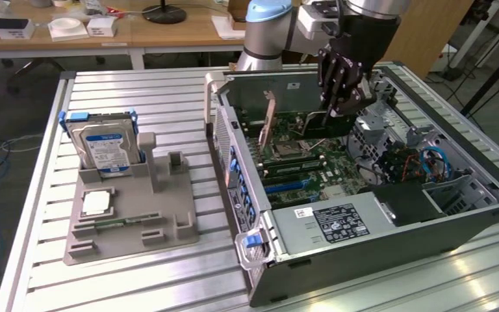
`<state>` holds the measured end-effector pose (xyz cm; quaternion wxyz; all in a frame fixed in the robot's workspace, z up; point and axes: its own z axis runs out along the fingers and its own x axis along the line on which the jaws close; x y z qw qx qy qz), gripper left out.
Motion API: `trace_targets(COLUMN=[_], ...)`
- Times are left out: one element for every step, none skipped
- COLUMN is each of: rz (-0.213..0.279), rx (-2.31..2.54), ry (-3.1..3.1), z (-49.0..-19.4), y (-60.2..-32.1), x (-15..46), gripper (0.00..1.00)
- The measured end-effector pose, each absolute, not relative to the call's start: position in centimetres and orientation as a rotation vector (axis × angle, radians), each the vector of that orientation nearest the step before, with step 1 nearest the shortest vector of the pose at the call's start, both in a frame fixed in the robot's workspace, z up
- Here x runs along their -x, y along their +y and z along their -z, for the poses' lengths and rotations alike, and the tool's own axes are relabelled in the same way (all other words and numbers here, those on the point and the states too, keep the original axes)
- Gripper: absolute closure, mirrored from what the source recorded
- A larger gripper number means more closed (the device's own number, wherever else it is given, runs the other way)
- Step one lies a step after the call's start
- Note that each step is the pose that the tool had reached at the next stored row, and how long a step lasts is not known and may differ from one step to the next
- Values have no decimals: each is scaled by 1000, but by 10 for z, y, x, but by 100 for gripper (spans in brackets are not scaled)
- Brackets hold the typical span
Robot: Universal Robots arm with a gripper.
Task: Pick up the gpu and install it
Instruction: 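Insert the gpu into the slot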
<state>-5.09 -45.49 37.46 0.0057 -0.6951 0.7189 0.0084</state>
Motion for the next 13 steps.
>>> trace_targets(rz=[-26, -26, -26, -26, -26, -26, -26, -26, -26, -26, -26, -26, -26], rx=[2176, 2176, 2176, 2176, 2176, 2176, 2176, 2176, 2176, 2176, 2176, 2176, 2176], ry=[2250, 2250, 2251, 2250, 2250, 2250, 2251, 2250, 2250, 2250, 2250, 2251, 2251], z=[-373, -372, -371, -369, -368, -367, -366, -365, -364, -363, -362, -361, -361], y=[-455, -455, -455, -455, -455, -455, -455, -455, -455, -455, -455, -455, -455], x=[51, 51, 51, 51, 51, 51, 51, 51, 51, 51, 51, 51, 51], gripper=[74, 74, 74, 74, 74, 74, 74, 74, 74, 74, 74, 74, 74])
